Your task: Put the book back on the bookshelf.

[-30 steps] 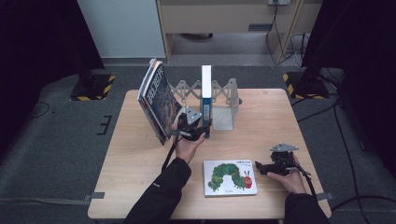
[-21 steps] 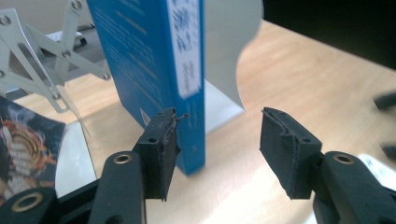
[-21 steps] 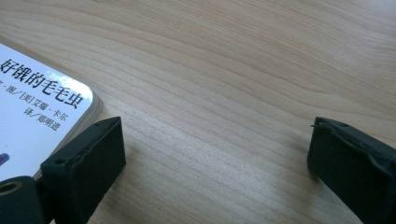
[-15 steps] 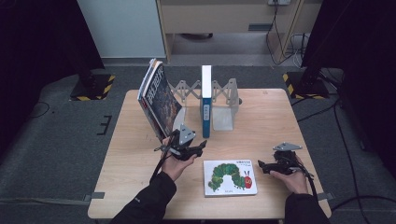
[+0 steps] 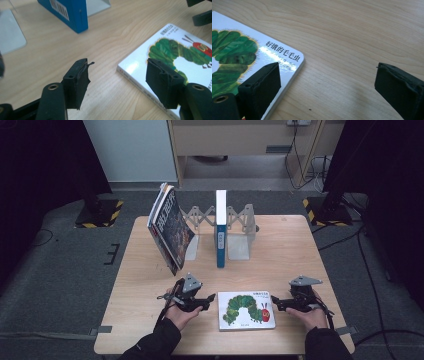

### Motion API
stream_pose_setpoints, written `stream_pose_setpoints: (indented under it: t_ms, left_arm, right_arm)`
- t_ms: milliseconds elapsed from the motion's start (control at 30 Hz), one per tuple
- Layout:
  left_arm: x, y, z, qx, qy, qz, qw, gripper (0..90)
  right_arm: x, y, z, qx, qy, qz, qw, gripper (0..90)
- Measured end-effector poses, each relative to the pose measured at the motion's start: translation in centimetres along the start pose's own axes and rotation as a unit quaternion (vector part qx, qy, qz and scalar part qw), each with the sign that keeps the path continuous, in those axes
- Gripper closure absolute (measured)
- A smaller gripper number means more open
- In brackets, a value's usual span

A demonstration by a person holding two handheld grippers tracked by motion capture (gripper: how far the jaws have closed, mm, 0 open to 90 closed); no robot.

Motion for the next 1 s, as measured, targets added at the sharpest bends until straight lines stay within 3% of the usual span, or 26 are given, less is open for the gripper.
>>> stream_pose_setpoints:
  t_ms: [200,300,600,733,867,1000]
  left_arm:
    - [1.3,0.8,-1.8,0.021,-0.039,-0.002,0.9990,33.1]
    - [1.1,1.4,-2.2,0.034,-0.041,-0.012,0.9985,32.6]
    - [1.6,1.9,-3.6,0.056,-0.059,-0.010,0.9967,29.6]
    - [1.7,1.8,-3.9,0.064,-0.055,0.000,0.9964,26.1]
    - [2.0,1.4,-4.3,0.079,-0.052,0.023,0.9953,19.3]
    - [2.2,1.3,-4.4,0.084,-0.039,0.016,0.9956,17.6]
  right_arm:
    - [-0.1,-0.9,0.5,-0.018,0.001,-0.012,0.9998,8.3]
    - [-0.2,-1.6,0.7,-0.024,0.002,-0.011,0.9996,9.2]
    - [-0.3,-2.8,0.4,-0.042,-0.006,-0.018,0.9989,13.7]
    - [-0.2,-3.1,0.1,-0.048,-0.016,-0.019,0.9986,15.0]
    - [-0.1,-3.4,-0.1,-0.056,-0.023,-0.017,0.9980,17.2]
    - [-0.1,-3.8,-0.3,-0.061,-0.027,-0.013,0.9977,18.7]
Point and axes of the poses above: each handheld gripper's, and its own axes: z roughly backward along the jaws, x roughly out of its underside, y roughly to its right, the point moved 4 cm from there along -z, roughly forward along the jaws, and after that the axes turned 5 degrees about -y, right-handed, at the moved point
